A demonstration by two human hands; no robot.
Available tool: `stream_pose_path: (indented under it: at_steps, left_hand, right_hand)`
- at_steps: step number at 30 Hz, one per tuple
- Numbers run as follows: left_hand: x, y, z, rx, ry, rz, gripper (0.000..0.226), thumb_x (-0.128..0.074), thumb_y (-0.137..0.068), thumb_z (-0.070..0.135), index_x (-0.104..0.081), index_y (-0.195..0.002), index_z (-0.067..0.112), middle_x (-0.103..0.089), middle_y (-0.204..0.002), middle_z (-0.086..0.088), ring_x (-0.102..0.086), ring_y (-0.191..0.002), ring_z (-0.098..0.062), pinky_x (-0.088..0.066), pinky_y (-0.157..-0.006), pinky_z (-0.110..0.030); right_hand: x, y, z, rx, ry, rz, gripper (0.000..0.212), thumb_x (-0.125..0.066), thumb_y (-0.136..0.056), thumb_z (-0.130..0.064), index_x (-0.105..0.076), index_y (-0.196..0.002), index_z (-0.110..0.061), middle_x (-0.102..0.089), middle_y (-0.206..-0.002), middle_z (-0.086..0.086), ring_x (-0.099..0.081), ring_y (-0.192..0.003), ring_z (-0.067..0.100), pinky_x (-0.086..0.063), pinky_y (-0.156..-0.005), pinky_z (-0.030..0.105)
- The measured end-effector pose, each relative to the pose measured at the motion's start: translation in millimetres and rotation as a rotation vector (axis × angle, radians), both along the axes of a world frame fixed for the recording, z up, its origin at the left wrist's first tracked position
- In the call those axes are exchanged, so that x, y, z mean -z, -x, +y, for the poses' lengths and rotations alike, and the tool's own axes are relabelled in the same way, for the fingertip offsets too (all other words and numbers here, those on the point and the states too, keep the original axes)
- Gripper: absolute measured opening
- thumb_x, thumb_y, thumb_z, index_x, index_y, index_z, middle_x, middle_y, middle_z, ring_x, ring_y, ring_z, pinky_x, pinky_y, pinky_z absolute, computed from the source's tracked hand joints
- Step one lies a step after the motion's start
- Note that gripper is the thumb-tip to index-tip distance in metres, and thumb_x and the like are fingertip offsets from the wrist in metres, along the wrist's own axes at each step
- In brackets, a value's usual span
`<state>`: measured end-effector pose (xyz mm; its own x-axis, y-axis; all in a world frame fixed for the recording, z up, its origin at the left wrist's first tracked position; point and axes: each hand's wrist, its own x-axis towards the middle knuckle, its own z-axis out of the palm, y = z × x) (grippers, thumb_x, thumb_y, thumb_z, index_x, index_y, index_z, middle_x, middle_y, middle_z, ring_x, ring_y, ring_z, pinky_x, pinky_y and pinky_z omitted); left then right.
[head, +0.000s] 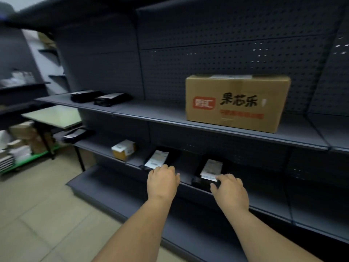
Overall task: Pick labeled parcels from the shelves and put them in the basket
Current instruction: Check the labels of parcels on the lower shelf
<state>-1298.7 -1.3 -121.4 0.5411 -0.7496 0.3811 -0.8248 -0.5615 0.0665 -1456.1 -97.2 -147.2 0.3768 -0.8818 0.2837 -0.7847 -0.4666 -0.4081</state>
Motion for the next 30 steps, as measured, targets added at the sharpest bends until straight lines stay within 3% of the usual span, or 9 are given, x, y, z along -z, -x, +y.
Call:
stream_pose_path:
  at_steps: [7, 18, 30]
  left_hand:
    - [1, -92, 53, -0.130, -0.004, -0.002, 0.031, -0.039, -0.096, 0.041, -0.061, -0.102, 0.019, -0.063, -0.101, 0.001, -0.057, -0.097, -0.020, -0.039, -0.077, -0.031]
    - [15, -193, 117, -0.318, -0.016, 0.018, 0.029, -0.040, -0.095, 0.041, -0.058, -0.091, 0.019, -0.062, -0.094, 0.001, -0.056, -0.091, -0.019, -0.036, -0.074, -0.030]
    - [27, -304, 99, -0.427, -0.066, 0.026, 0.029, -0.040, -0.095, 0.041, -0.059, -0.095, 0.020, -0.062, -0.100, 0.001, -0.056, -0.098, -0.020, -0.036, -0.077, -0.031]
  right_hand:
    - [4, -105, 38, -0.129, -0.035, -0.016, 0.036, -0.050, -0.092, -0.038, -0.057, -0.124, -0.025, -0.056, -0.124, -0.005, -0.045, -0.117, 0.018, -0.044, -0.086, 0.030]
    - [14, -227, 85, -0.281, -0.079, 0.002, 0.038, -0.053, -0.091, -0.039, -0.056, -0.126, -0.026, -0.055, -0.127, -0.007, -0.044, -0.119, 0.016, -0.043, -0.091, 0.031]
    - [26, -353, 63, -0.410, -0.128, 0.038, 0.041, -0.050, -0.092, -0.039, -0.051, -0.131, -0.026, -0.052, -0.132, -0.005, -0.042, -0.124, 0.018, -0.041, -0.095, 0.033]
